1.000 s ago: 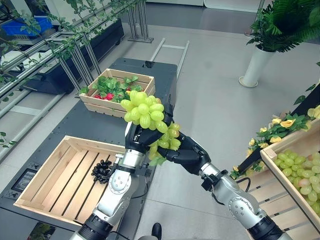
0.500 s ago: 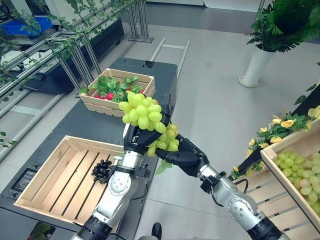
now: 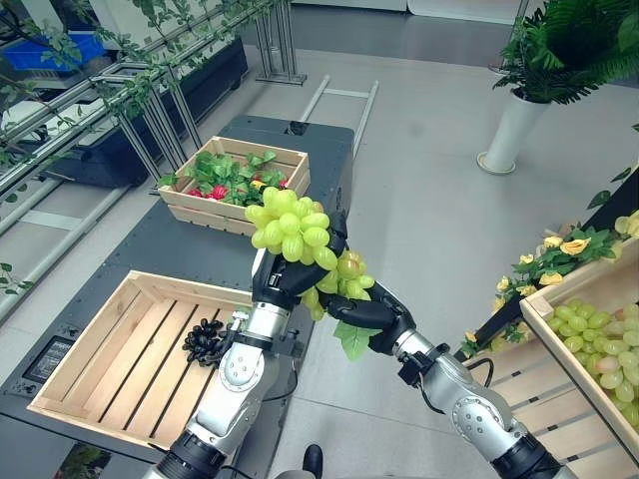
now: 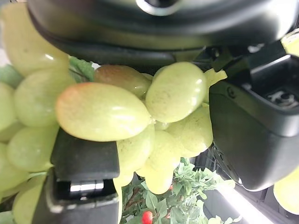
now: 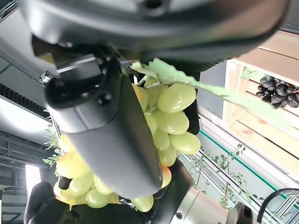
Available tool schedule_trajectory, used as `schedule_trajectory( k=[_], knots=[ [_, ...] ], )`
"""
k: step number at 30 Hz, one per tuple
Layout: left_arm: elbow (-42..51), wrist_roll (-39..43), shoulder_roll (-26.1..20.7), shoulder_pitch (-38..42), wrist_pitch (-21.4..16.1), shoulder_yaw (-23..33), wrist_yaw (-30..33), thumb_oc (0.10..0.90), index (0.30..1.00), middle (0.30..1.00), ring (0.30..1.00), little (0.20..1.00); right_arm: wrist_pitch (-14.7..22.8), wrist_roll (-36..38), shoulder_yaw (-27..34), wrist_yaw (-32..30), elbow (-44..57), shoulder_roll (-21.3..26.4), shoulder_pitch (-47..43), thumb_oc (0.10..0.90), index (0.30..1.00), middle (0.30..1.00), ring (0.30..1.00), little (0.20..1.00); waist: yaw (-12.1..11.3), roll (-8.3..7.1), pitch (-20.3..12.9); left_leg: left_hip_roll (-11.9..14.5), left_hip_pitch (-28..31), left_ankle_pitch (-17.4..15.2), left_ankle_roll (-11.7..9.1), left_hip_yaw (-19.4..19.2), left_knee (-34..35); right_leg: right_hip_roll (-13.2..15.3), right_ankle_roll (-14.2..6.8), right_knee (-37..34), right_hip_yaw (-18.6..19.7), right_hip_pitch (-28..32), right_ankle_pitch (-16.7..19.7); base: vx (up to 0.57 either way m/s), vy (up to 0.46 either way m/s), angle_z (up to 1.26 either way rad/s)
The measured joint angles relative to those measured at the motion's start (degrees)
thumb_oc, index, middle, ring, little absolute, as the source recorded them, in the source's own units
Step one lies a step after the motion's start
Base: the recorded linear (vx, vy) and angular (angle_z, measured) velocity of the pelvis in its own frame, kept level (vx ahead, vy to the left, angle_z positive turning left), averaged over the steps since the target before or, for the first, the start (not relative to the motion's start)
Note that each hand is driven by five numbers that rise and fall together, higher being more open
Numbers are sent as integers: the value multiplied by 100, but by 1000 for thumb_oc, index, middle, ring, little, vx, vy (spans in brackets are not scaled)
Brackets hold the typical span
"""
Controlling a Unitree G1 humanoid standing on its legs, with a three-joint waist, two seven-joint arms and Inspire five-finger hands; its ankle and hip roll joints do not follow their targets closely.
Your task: Pick up the fruits from the basket on one side to the basket on the other side
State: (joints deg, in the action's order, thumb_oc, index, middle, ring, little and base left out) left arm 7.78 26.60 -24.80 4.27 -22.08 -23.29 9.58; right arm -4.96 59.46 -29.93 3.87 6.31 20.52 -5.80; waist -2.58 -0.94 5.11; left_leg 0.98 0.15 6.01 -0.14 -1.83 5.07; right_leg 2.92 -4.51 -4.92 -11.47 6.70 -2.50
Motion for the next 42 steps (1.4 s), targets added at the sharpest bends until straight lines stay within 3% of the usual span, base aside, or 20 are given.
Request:
schedule_trajectory(
  k=[5, 7, 8, 9, 10, 17, 28, 37, 42],
  knots=[
    [0, -6, 0, 0, 12, -1, 16, 400, 300, 300, 300, 300, 0, -2, 0, 0, -15, -32, 0, 400, 300, 300, 300, 300, -2, 0, 0, 0, 0, 0, 0, 0, 0, 0, 0, 0, 0, -1, 0, 0, 0, 0],
    [0, -64, -3, 0, 24, 0, 39, 560, 540, 540, 540, 540, 1, -4, 0, 0, -39, -50, 0, 400, 300, 300, 300, 300, 0, 0, 0, 0, 0, 0, 0, -1, 0, 0, 0, 0, 0, -1, 0, 0, 0, 0],
    [0, -121, -11, 0, 40, 3, 59, 604, 606, 606, 606, 606, 2, -6, 4, -2, -47, -55, 1, 400, 300, 300, 300, 300, 0, 0, 0, 0, 0, 0, 0, -3, 0, 0, 0, 0, 0, -2, 0, 0, 0, 0],
    [-1, -148, -17, 0, 49, 5, 64, 726, 789, 789, 789, 789, 6, -6, 12, -3, -47, -55, 6, 400, 300, 300, 300, 300, 0, 0, 0, 1, 0, 0, 0, -4, 0, 1, 0, 0, 1, -2, 0, 0, 0, 0],
    [0, -251, -36, 0, 52, 9, 83, 800, 900, 900, 900, 900, 55, -17, 45, -6, -53, -44, 34, 400, 300, 300, 300, 300, 0, 0, 0, 0, -1, 0, 0, -4, 0, 1, 0, 0, 2, -3, 0, 0, 0, 0],
    [-124, -600, -169, -3, 118, 209, 151, 800, 900, 900, 900, 900, 319, -62, 401, -13, -161, 67, 140, 400, 300, 300, 300, 300, 7, 1, 0, 2, 0, -1, 1, -15, 0, 1, -1, 0, 17, -9, 0, 0, 0, 0],
    [-189, -788, -188, -70, 162, 1225, 388, 800, 900, 900, 900, 900, 832, -558, 955, -162, -160, 129, 377, 400, 300, 300, 300, 300, 13, 4, 2, 7, -2, -23, 28, -99, 2, 7, -10, -1, 111, -79, 8, 0, 9, -3],
    [-186, -777, -124, -69, 161, 1259, 327, 800, 900, 900, 900, 900, 1245, -558, 1223, -169, -138, 21, 366, 400, 300, 300, 300, 300, 122, 12, 5, 17, 8, -43, 52, -310, 2, 20, -29, -14, 313, -134, 71, -4, 18, -11],
    [-186, -772, -119, -69, 161, 1255, 277, 800, 900, 900, 900, 900, 1285, -506, 1385, -168, -135, 8, 347, 400, 300, 300, 300, 300, 165, 14, 6, 22, 10, -44, 56, -356, 2, 20, -32, -15, 369, -183, 91, -6, 11, -7]
  ],
)
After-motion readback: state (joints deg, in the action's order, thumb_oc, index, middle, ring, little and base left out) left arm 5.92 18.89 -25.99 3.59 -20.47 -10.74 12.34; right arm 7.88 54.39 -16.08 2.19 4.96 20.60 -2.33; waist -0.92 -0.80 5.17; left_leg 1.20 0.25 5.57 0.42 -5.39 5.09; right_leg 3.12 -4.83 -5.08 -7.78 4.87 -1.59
